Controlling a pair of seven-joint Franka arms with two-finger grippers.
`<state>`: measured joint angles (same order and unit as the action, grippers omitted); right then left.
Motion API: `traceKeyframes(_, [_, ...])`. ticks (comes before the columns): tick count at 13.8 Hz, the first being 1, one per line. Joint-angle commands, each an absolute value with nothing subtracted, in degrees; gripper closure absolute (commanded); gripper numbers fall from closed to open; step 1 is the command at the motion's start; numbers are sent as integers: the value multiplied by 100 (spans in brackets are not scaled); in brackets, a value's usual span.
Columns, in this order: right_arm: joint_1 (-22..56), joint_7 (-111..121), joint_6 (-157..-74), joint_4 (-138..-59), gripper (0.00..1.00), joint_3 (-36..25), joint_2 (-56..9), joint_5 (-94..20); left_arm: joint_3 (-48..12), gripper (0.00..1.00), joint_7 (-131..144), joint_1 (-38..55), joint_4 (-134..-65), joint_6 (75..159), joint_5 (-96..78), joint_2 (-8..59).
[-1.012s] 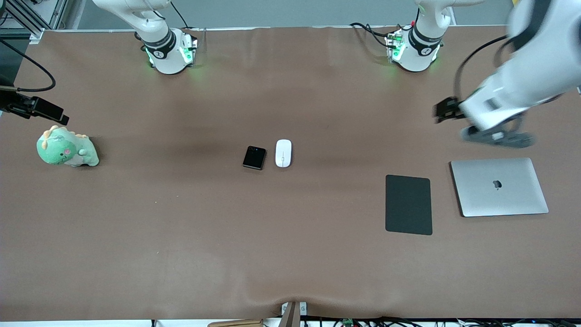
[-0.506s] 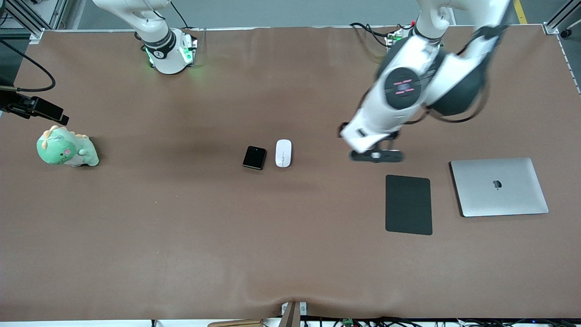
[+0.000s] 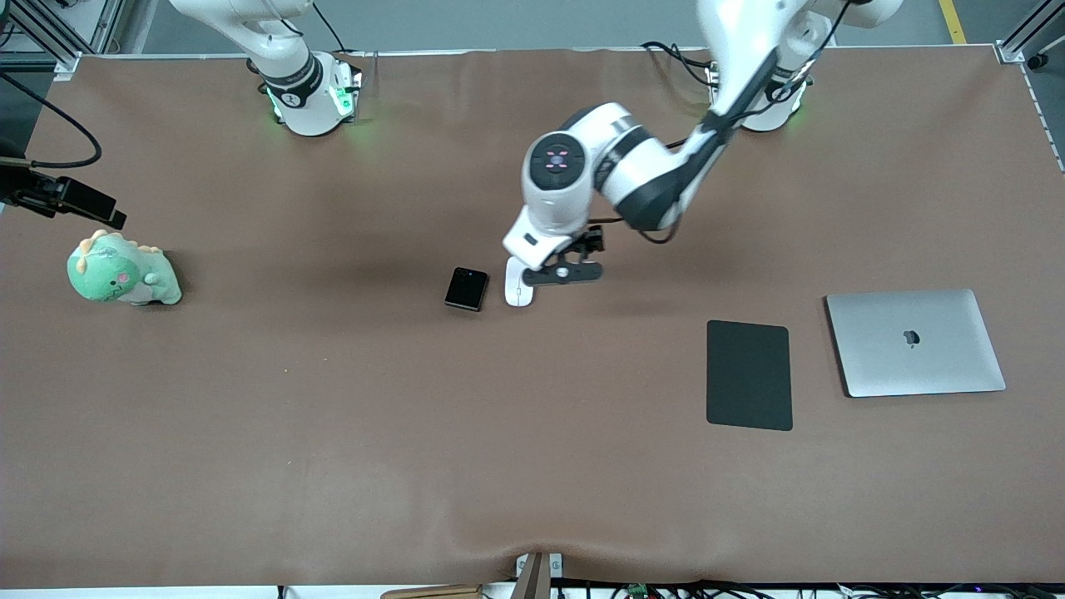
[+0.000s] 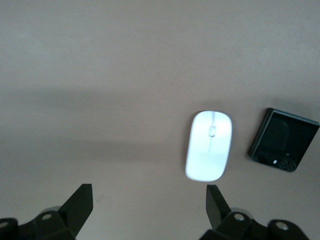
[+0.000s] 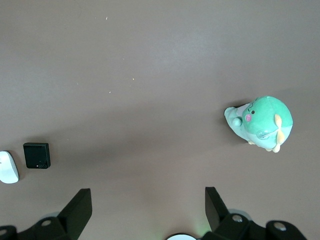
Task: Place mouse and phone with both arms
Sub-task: 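Grasp the white mouse with the left gripper while the right gripper reaches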
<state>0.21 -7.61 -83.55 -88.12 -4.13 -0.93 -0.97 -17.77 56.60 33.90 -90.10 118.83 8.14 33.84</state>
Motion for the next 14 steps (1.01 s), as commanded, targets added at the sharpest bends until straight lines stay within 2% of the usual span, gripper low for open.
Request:
traceKeyframes(1, [-35, -791, -8332, -8798, 0, -369, -44, -132, -1714, 0, 6160, 3655, -8650, 12452, 1116, 4005])
traceKeyframes(4, [-35, -791, -8332, -8798, 0, -369, -44, -132, -1425, 0, 6433, 4120, -8052, 12551, 1256, 4648])
traceKeyframes(8, [-35, -782, -8341, -8798, 0, -369, -44, -132, -1239, 0, 6469, 4324, -8042, 12875, 1257, 4983])
traceKeyframes(12, [-35, -817, -8323, -8798, 0, -378, -44, -123, -1239, 6, 6460, 4368, -8060, 13078, 1274, 5098])
traceKeyframes(13, [-35, -800, -8384, -8798, 0, -378, -131, -88, -1239, 9, 6451, 4368, -8068, 13078, 1274, 5106])
traceKeyframes(14, [0, -817, -8411, -8789, 0, -369, -315, -27, -1239, 17, 6442, 4377, -8068, 13078, 1274, 5115])
